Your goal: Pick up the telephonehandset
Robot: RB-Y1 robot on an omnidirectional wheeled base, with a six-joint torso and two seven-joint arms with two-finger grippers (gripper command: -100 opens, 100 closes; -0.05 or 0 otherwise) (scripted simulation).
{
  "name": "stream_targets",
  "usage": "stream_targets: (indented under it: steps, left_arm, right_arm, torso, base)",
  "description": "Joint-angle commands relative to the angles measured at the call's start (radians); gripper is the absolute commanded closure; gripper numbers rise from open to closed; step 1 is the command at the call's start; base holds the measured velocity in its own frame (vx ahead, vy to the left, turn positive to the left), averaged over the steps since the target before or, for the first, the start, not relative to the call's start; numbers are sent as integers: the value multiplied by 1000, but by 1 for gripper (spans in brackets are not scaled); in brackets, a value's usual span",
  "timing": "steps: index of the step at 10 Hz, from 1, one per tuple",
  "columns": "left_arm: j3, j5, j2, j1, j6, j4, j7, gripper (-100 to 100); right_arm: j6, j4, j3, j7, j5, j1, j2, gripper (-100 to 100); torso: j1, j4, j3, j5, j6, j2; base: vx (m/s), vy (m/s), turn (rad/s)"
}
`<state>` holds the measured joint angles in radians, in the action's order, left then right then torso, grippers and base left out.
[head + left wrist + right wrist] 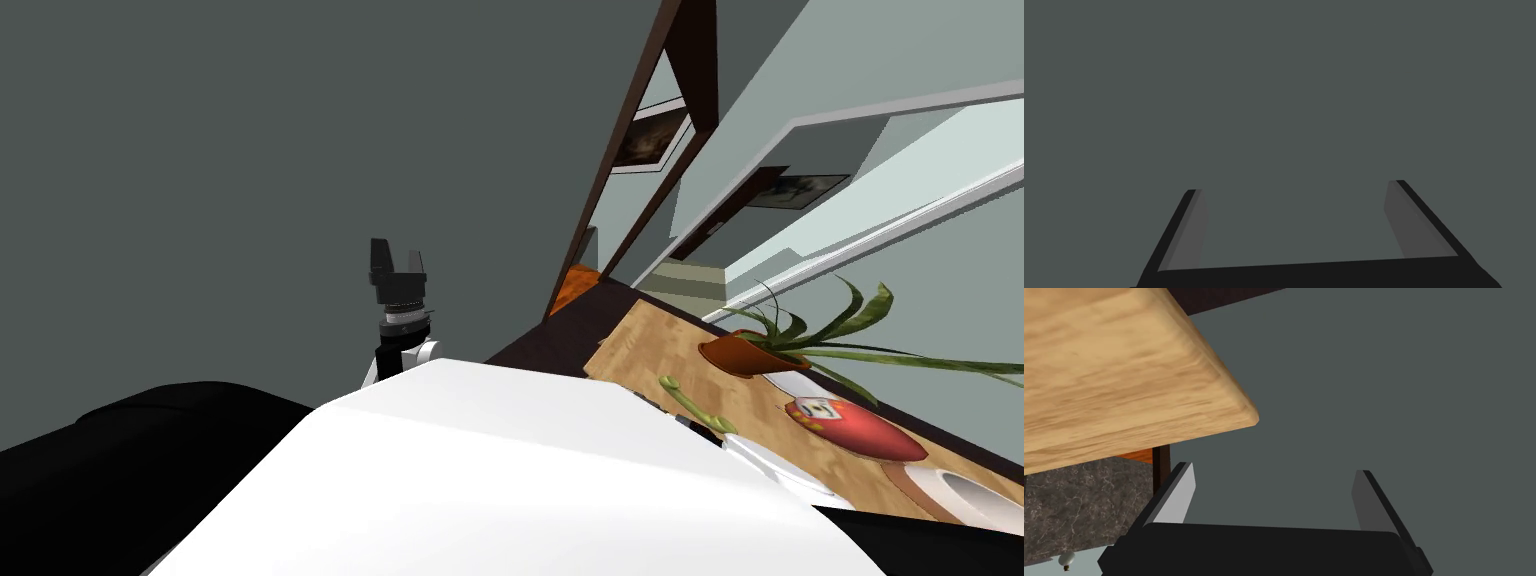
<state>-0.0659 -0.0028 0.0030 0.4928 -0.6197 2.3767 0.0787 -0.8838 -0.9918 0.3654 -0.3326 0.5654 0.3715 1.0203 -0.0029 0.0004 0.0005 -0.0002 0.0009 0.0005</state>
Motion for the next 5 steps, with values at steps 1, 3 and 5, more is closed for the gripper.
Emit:
stream_targets:
  steps: [1,3,5]
  left_arm:
    - [0,0,0,0,0,0,0,0]
    - [0,0,0,0,0,0,0,0]
    - [0,0,0,0,0,0,0,0]
  right_arm:
    - [16,47,14,3,12,-3,24,-100]
    - [22,106,37,-1,31,-11,62,-100]
    - [39,205,82,-8,65,-28,126,-100]
  torso:
    - [0,0,0,0,0,0]
    - [0,0,0,0,0,0]
    - [-1,0,0,0,0,0]
  base:
    - [4,-15,101]
    - [1,-18,116]
    - [8,-33,203]
